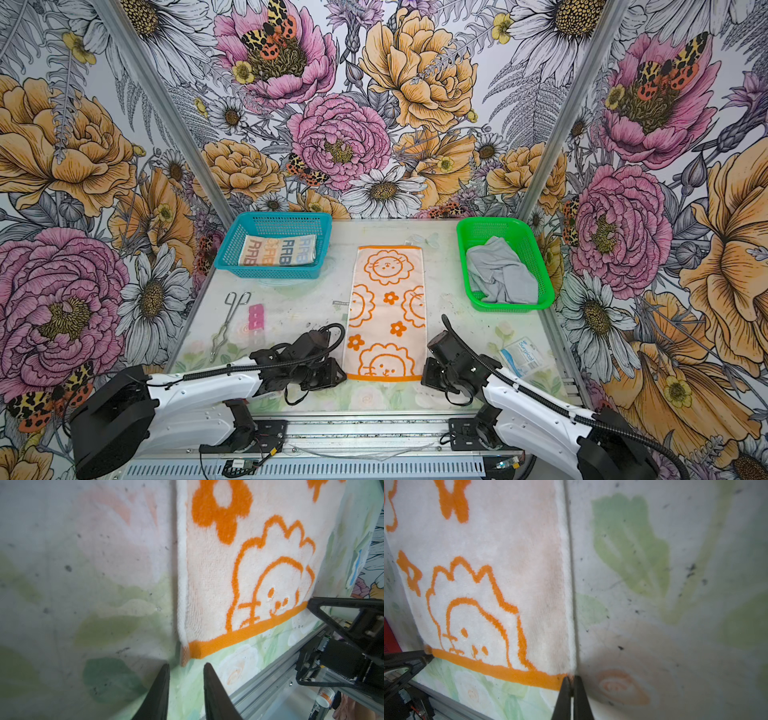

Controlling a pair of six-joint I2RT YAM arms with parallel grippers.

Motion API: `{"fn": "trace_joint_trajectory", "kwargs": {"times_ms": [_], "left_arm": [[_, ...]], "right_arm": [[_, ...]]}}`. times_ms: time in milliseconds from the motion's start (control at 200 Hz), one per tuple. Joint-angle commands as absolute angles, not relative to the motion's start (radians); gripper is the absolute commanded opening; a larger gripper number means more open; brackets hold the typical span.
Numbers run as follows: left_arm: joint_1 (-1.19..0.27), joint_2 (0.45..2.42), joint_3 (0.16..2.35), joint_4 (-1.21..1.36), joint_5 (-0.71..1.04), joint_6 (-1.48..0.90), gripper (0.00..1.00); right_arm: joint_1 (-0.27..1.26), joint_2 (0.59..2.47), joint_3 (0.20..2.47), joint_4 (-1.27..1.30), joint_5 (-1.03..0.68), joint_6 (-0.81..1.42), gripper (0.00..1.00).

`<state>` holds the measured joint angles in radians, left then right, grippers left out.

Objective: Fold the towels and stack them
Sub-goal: 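Grasp the near corners of the lion towel with both grippers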

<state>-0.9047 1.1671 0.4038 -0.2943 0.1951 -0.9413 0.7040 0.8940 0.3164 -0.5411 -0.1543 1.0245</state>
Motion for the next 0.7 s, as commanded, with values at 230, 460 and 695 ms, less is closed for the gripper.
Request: {"fn": "trace_joint_trajectory", "kwargs": {"times_ms": [230, 460, 695], "left_arm": [[-0.893, 1.205, 0.382, -0.291, 0.173, -0.944, 0.33], [-0.888, 1.247, 0.391, -0.247, 0.17, -0.952, 0.22], [-0.89, 1.194, 0.388, -0.287, 0.154, -0.962, 0.0]], "right_arm": [[0.709, 0.912, 0.327, -0.566, -0.158, 1.016, 0.0], [0.71, 0.924, 0.33, -0.565, -0.16, 1.008, 0.0], [0.71, 0.924, 0.321, -0.566, -0.173, 1.006, 0.0]]}}
